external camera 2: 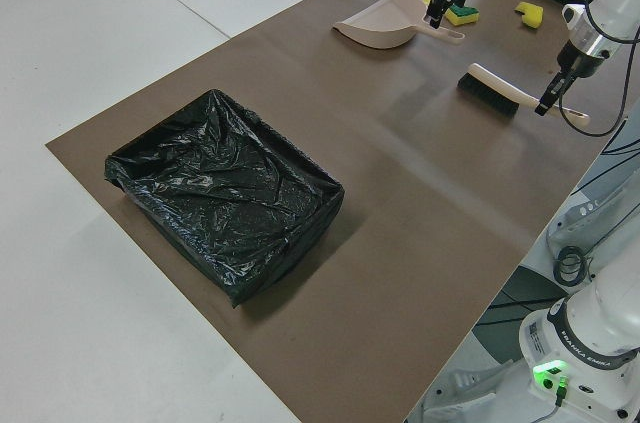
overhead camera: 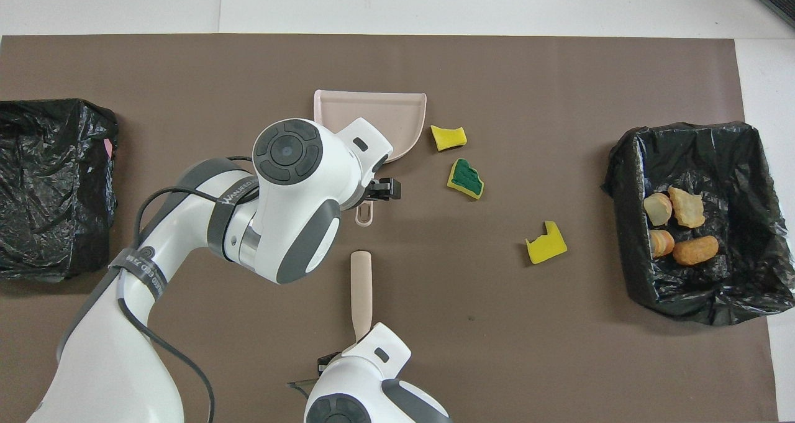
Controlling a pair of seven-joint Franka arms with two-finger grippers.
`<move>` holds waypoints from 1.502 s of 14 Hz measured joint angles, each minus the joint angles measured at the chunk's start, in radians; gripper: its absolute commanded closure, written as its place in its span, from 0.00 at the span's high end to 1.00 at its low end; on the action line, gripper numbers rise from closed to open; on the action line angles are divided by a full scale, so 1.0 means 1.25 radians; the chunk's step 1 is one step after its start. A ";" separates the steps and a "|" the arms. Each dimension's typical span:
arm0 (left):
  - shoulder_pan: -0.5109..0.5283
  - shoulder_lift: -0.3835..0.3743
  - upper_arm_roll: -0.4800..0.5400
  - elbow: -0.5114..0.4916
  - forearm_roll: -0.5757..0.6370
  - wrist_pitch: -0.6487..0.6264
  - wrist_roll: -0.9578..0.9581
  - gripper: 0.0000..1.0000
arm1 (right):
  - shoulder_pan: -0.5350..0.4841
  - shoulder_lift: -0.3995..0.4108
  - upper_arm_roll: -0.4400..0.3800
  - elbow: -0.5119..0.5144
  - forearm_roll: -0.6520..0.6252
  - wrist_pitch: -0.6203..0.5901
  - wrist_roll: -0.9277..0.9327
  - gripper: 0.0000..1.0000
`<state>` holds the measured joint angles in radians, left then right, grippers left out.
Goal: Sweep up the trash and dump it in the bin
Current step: 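Reach the left gripper to the dustpan while the right gripper grasps the brush, then lift the dustpan with the left gripper while the right gripper moves the brush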
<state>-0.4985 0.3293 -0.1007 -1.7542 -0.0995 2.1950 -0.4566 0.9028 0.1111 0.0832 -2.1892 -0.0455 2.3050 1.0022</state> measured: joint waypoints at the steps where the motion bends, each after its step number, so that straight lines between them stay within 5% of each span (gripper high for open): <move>1: 0.000 0.005 0.001 -0.008 0.000 0.012 0.000 1.00 | 0.000 0.000 0.000 0.003 0.000 -0.013 0.000 0.00; 6: 0.000 0.043 0.003 -0.015 0.000 0.060 0.000 1.00 | -0.013 -0.045 -0.005 0.010 -0.001 -0.157 0.000 0.00; 9: 0.000 0.044 0.003 -0.012 0.000 0.067 0.000 0.97 | -0.089 -0.117 -0.007 0.006 -0.003 -0.264 -0.011 0.00; 11: 0.000 0.044 0.004 -0.009 0.000 0.067 0.000 0.75 | -0.142 -0.153 -0.010 0.002 -0.004 -0.321 -0.023 0.00; 14: 0.000 0.044 0.004 -0.008 0.000 0.066 0.000 0.60 | -0.201 -0.166 -0.012 -0.008 -0.008 -0.382 -0.024 0.00; 15: 0.000 0.044 0.004 -0.008 0.000 0.066 0.000 0.47 | -0.219 -0.165 -0.012 -0.011 -0.016 -0.398 -0.023 0.00; 16: 0.000 0.044 0.004 -0.008 0.000 0.066 0.000 0.14 | -0.243 -0.165 -0.013 -0.016 -0.026 -0.411 -0.023 0.00; 17: 0.000 0.044 0.004 -0.008 0.000 0.063 0.000 0.00 | -0.274 -0.165 -0.013 -0.024 -0.040 -0.417 -0.023 0.00; 21: 0.001 0.044 0.011 0.000 0.001 0.028 0.021 0.00 | -0.382 -0.163 -0.015 -0.055 -0.096 -0.405 -0.024 0.00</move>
<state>-0.4976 0.3845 -0.0875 -1.7542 -0.0984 2.2306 -0.4302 0.4249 -0.0925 0.0646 -2.2583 -0.1652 1.7987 0.9725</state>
